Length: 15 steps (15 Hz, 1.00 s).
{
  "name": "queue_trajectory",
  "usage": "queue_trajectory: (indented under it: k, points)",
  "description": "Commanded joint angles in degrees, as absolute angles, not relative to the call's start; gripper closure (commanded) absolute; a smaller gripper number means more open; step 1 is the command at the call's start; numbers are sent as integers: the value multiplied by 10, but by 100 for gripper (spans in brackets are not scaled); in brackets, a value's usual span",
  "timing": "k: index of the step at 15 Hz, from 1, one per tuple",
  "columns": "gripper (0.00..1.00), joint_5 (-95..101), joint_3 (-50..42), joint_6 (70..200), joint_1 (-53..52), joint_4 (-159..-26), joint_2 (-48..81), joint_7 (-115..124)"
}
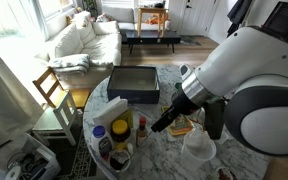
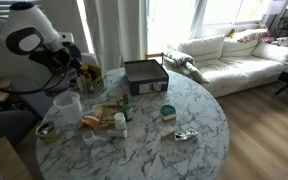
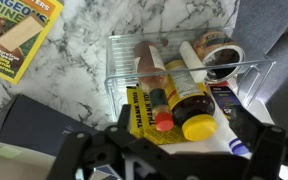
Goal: Remove the bottle with an orange cap from the clear case, put it on the table, put the plastic cup in the clear case ad then put the orange packet in the plastic cup in the clear case
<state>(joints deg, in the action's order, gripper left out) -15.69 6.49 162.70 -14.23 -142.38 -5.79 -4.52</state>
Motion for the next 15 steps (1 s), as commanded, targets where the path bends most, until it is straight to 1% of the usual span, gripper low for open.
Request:
queue_trajectory:
  k: [1,2,11,15]
  points:
    - [0,-157,72,1626,-135,-1423,-58,-44]
    - [0,-182,70,1626,-143,-1425,-54,-55]
    - [0,-292,83,1786,-163,-1413,38,-117]
    - [0,-270,90,1830,-156,-1402,76,-132]
